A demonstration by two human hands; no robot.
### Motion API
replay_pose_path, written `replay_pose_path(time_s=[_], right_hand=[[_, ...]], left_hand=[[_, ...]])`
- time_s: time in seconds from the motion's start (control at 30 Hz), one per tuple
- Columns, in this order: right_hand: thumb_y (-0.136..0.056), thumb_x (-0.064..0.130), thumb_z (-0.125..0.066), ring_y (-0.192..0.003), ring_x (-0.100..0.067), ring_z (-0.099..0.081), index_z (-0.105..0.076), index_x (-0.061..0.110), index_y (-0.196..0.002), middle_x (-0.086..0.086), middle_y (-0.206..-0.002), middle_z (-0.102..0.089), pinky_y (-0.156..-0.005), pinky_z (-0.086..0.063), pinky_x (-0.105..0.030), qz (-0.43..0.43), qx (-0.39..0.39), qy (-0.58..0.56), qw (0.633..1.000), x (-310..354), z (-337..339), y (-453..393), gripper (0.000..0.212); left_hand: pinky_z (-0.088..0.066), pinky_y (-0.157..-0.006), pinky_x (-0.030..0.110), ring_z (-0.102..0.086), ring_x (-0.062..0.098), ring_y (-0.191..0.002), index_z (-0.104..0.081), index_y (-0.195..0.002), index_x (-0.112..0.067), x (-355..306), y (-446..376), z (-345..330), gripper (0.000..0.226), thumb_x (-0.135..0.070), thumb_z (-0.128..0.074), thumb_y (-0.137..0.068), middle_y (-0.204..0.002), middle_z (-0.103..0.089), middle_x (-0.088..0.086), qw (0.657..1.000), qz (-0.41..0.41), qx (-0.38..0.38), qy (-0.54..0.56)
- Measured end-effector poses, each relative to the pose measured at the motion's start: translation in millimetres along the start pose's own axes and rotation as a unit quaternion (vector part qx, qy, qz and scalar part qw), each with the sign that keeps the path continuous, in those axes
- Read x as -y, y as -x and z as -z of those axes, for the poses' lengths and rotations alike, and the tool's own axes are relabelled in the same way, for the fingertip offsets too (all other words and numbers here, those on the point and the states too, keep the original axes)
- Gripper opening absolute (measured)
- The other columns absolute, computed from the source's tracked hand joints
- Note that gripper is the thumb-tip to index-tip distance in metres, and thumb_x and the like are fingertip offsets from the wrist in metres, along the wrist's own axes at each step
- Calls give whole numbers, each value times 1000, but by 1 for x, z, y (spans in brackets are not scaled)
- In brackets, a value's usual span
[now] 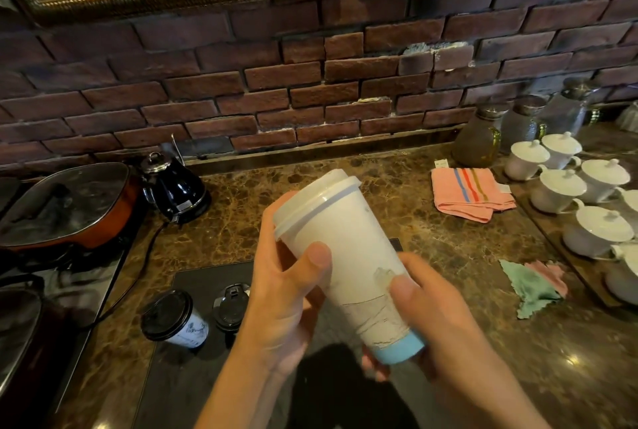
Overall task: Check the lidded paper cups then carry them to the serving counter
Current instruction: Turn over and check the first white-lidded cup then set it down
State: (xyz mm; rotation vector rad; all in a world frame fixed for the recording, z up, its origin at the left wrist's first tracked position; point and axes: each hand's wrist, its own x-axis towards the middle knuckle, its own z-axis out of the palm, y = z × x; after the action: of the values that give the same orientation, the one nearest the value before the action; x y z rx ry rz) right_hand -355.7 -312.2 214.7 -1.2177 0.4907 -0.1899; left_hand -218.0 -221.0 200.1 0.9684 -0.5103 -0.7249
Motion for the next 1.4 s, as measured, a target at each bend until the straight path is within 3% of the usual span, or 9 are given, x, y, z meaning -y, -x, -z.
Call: replay_pose_path(time_s=[0.17,0.3,0.43,0.6,0.73,0.87,1.13,1.27,1.4], right_hand=[[-58,98,-40,-35,0,-58,-53,2,-137,-4,-64,-57,-44,-48,-12,-93,67,-178,977,-39,35,0,126],[-66,75,-66,-64,-21,-72,-64,31,-113,-13,-97,-72,-50,-59,-27,5,41,20,999,-13,10,4,64],[-53,67,-64,-91,0,-70,-50,44,-118,10,-110,-67,-60,-58,-20,88,-89,157,980,-15,8,-7,71],[-62,59,-81,-53,-29,-65,-68,23,-112,-23,-98,-71,-40,-52,-28,-47,17,-142,989,-6,7,7,63],[-32,103,-45,-31,-18,-57,-64,11,-128,-23,-112,-65,-27,-39,-15,-64,78,-226,969,-34,30,4,135],[-72,67,-68,-57,-27,-68,-65,22,-118,-18,-99,-72,-43,-53,-30,-1,42,-79,996,-23,16,-3,65],[-69,53,-76,-51,-30,-63,-67,17,-119,-26,-97,-69,-39,-51,-28,-27,20,-145,989,-21,18,-9,62],[-54,85,-62,-36,-13,-57,-52,1,-137,-17,-90,-67,-35,-44,-16,-87,54,-142,985,-25,18,-14,118],[-72,60,-68,-65,-25,-71,-65,26,-115,-10,-94,-75,-50,-55,-34,46,-17,-21,999,-22,16,-15,55]], left_hand=[[-61,-78,44,-71,27,-100,-72,-107,-34,2,0,0,65,-43,-97,-47,-108,-73,6,999,11,20,28],[-61,-76,42,-72,25,-99,-69,-111,-34,2,-1,-2,73,-51,-95,-45,-108,-73,4,999,-2,-22,-33],[-60,-73,37,-73,25,-99,-67,-114,-33,2,-1,-3,74,-48,-96,-47,-109,-73,5,999,7,-23,-45],[-61,-78,46,-71,30,-103,-68,-115,-31,4,-1,-2,75,-47,-96,-48,-114,-72,10,999,25,-5,-27],[-60,-75,44,-69,34,-108,-67,-116,-31,6,0,0,74,-43,-96,-50,-117,-71,12,999,39,-6,-21],[-60,-74,40,-71,27,-103,-68,-113,-34,7,-1,1,73,-45,-97,-46,-111,-73,6,998,31,-33,-37],[-61,-78,45,-71,28,-105,-64,-120,-35,5,-2,2,85,-44,-98,-43,-117,-72,7,999,30,-8,-20],[-60,-74,42,-71,26,-103,-69,-115,-34,5,-1,2,80,-48,-98,-41,-113,-74,6,999,46,-1,-15],[-61,-78,44,-71,25,-103,-69,-114,-35,4,-3,3,79,-49,-97,-42,-113,-74,4,998,27,-24,-42]])
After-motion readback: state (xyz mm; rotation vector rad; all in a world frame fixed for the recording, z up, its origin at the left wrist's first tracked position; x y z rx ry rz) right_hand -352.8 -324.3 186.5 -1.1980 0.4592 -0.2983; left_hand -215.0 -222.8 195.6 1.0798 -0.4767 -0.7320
